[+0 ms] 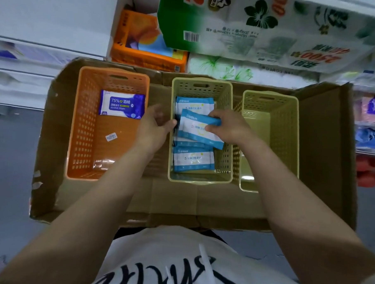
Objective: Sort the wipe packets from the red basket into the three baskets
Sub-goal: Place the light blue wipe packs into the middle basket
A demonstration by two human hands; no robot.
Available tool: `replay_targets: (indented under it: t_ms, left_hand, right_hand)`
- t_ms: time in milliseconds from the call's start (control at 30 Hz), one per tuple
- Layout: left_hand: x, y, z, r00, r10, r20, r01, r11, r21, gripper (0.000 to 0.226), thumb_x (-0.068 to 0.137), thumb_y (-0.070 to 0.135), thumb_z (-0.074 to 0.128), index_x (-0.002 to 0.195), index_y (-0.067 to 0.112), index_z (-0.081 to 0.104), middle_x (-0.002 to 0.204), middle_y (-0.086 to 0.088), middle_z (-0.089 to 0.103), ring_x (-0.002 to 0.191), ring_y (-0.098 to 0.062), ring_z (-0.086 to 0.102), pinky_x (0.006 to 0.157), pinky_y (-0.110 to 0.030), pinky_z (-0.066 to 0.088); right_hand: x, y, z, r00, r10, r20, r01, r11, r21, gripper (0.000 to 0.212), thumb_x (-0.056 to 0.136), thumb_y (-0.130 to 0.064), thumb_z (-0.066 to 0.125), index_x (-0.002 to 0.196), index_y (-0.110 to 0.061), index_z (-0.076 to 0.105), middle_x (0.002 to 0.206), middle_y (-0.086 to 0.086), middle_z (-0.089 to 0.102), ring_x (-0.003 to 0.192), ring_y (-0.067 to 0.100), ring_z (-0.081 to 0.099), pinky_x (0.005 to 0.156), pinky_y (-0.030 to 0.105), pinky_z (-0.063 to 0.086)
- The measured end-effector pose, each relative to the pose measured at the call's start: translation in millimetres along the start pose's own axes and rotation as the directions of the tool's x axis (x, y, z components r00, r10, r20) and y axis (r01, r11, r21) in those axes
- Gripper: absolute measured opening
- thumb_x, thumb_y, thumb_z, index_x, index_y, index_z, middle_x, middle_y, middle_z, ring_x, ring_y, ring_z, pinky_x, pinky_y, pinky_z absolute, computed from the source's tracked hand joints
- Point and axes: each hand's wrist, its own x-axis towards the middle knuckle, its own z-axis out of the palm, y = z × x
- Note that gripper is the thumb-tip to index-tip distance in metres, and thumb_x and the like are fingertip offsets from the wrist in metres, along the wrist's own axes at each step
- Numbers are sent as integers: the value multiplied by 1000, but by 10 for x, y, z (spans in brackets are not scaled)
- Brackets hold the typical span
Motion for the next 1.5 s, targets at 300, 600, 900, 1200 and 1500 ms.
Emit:
replay_targets:
  t_ms: [300, 600, 900, 1200, 1500]
  left_hand:
    - [-67, -349, 119, 987, -99, 126, 108, 992, -69, 62, 93, 8, 64, 145, 36, 44, 119, -1, 55, 102, -10, 55, 76, -30, 55]
    - [-19, -399, 97, 973, -133, 191, 160, 978, -132, 62, 94, 8, 63, 144, 39, 45, 114, 4, 54, 99, -8, 55, 68, -23, 49]
    - [-31, -393, 84, 966, -152, 208, 182, 974, -138, 62, 94, 8, 62, 143, 42, 45, 130, -2, 51, 121, -20, 52, 81, -30, 52]
    - [-83, -351, 143, 992, -68, 108, 64, 997, 41, 61, 97, 12, 60, 149, 35, 39, 144, -5, 50, 123, -20, 52, 94, -40, 54]
    - [-343, -47, -718, 982, 183, 54, -190, 959, 212, 51, 96, 30, 62, 143, 17, 48, 123, -1, 62, 111, -15, 56, 91, -29, 45]
  right_hand:
    - [15, 185, 796, 961, 54, 270, 18, 966, -256, 47, 97, -26, 60, 142, -21, 50, 141, 6, 52, 124, 24, 52, 96, 29, 42]
    - [-23, 224, 1022, 999, 47, 5, -40, 904, -425, 31, 95, -30, 62, 122, -14, 62, 117, 8, 65, 105, 24, 62, 79, 30, 50]
    - [-40, 243, 1142, 998, 8, -67, -44, 833, -552, 28, 96, -28, 60, 120, -13, 58, 121, 7, 59, 122, 25, 45, 78, 30, 43]
    - [-62, 191, 884, 998, 64, 11, -58, 954, -295, 39, 90, -33, 67, 122, -11, 57, 123, 10, 57, 107, 25, 58, 75, 27, 43]
    - [-666, -538, 44, 960, -17, -280, 9, 999, -31, 39, 94, -37, 63, 128, -19, 63, 128, 0, 64, 116, 18, 59, 98, 35, 48]
